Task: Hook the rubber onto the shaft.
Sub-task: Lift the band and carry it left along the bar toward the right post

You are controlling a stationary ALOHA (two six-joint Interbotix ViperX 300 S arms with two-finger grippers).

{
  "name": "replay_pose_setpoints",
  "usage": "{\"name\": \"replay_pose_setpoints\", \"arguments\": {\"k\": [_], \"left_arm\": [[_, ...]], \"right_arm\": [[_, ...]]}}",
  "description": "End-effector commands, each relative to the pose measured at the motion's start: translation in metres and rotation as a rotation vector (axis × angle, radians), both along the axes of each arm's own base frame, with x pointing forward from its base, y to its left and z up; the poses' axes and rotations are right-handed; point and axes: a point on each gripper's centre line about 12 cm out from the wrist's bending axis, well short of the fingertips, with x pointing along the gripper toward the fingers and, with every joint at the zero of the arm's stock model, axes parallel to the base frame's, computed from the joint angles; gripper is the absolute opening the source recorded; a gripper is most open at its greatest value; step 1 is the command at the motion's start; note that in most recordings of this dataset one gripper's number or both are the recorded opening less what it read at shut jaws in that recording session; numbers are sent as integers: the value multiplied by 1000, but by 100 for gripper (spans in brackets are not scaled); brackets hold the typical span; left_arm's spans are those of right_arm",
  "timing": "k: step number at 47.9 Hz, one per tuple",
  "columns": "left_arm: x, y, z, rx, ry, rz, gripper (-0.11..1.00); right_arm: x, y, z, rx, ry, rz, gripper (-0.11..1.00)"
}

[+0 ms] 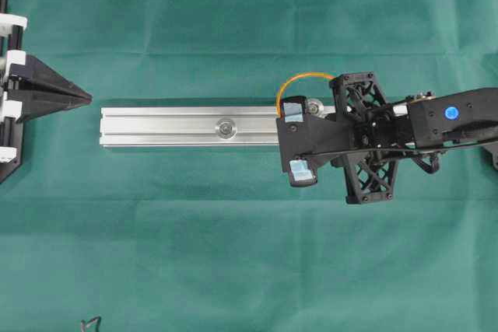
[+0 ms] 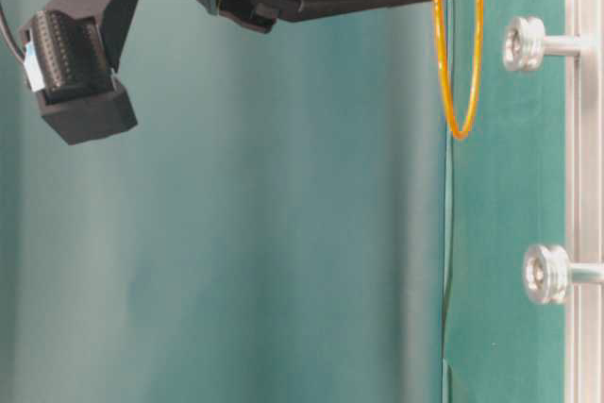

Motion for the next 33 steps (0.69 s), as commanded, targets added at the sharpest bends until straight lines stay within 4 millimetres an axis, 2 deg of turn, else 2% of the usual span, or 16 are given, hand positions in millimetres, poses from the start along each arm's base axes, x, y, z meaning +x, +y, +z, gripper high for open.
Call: {"name": "replay_pose_setpoints", "arguments": {"k": [1, 33], "left_arm": [[3, 1, 13, 2, -37, 3, 2], [3, 1, 13, 2, -35, 3, 2]], "right_arm": [[1, 0, 7, 7, -29, 0, 7], [1, 1, 6, 9, -34, 2, 7]]}}
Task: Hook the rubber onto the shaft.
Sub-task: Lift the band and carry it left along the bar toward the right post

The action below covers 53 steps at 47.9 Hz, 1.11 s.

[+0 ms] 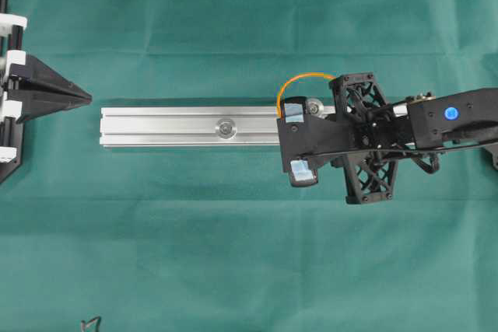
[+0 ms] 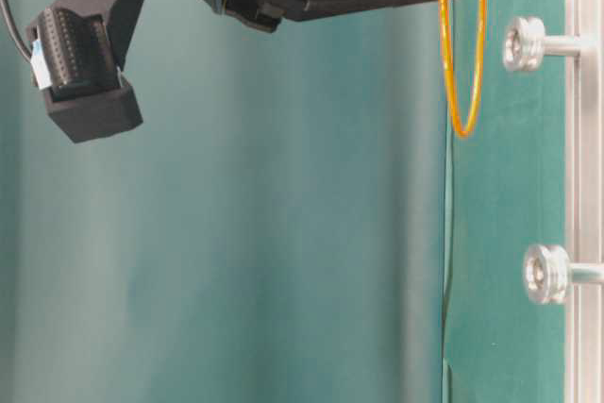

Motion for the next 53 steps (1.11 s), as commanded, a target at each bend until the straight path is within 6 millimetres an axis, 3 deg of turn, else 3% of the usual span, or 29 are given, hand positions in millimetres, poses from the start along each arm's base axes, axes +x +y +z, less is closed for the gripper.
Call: {"name": "replay_pose_setpoints", "arguments": {"k": [1, 53], "left_arm": [[3, 0, 14, 2, -37, 1, 2], [3, 0, 14, 2, -37, 0, 2]], "right_arm": [[2, 2, 8, 7, -30, 1, 7], [3, 32, 5, 50, -40, 59, 7]]}}
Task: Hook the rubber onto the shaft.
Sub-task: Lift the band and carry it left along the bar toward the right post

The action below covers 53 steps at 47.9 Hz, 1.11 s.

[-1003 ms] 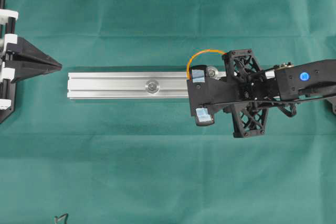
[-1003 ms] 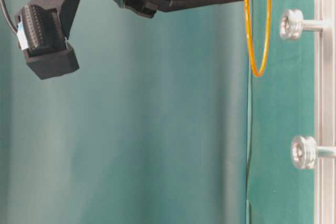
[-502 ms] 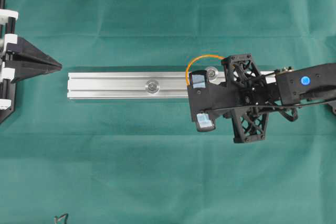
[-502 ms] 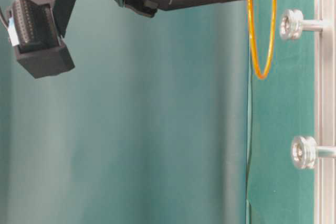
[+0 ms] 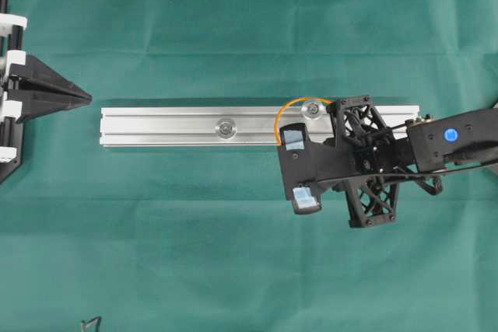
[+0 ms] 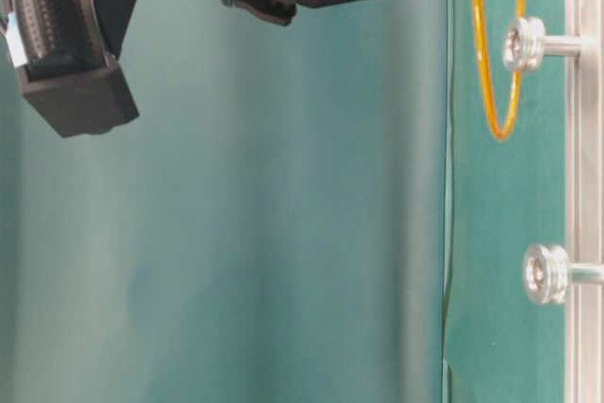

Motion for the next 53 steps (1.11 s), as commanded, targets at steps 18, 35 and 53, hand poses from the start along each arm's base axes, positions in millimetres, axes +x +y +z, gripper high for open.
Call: {"name": "replay_pose_setpoints", "arguments": {"k": [18, 35, 53], "left_arm": [[3, 1, 13, 2, -35, 3, 2], [3, 1, 13, 2, -35, 3, 2], [3, 0, 13, 2, -35, 1, 2]], "right_arm": [[-1, 19, 10, 15, -32, 44, 7], [-4, 34, 9, 40, -31, 21, 7], [-8, 45, 8, 60, -27, 3, 7]]}}
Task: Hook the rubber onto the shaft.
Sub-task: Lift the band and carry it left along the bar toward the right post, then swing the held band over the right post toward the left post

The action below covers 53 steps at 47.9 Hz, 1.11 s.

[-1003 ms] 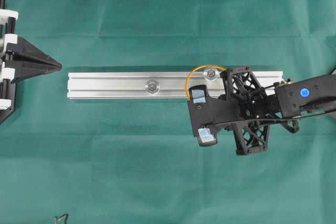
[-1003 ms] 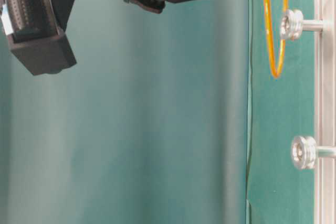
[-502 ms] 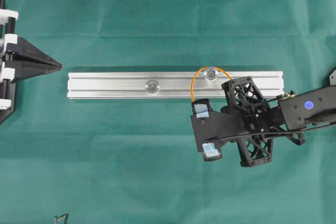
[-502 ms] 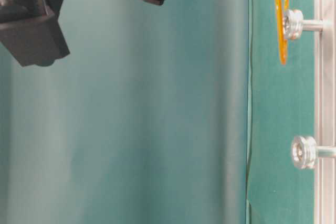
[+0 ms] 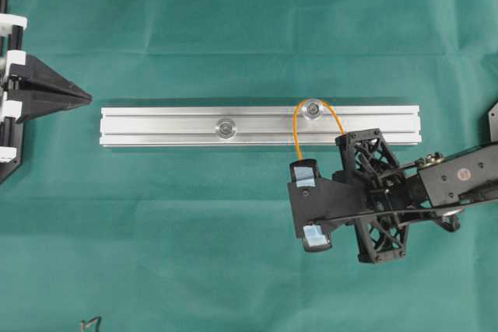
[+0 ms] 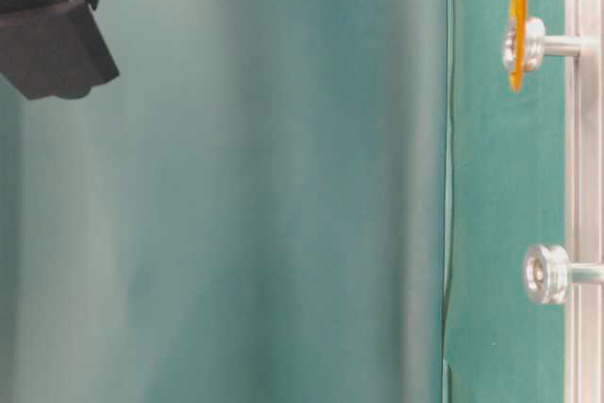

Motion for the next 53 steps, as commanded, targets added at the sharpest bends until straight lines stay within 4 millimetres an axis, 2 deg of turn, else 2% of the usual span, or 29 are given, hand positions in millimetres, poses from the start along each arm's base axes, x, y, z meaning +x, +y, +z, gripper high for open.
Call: {"name": "replay_pose_setpoints", "arguments": {"k": [1, 21, 53], "left_arm": [[3, 0, 13, 2, -35, 0, 2], [3, 0, 13, 0, -35, 0, 2], [3, 0, 13, 3, -37, 1, 2]], "right_arm": [[2, 5, 9, 14, -30, 6, 7], [2, 5, 10, 35, -27, -53, 7], [8, 6, 10, 262, -14, -636, 7]]}}
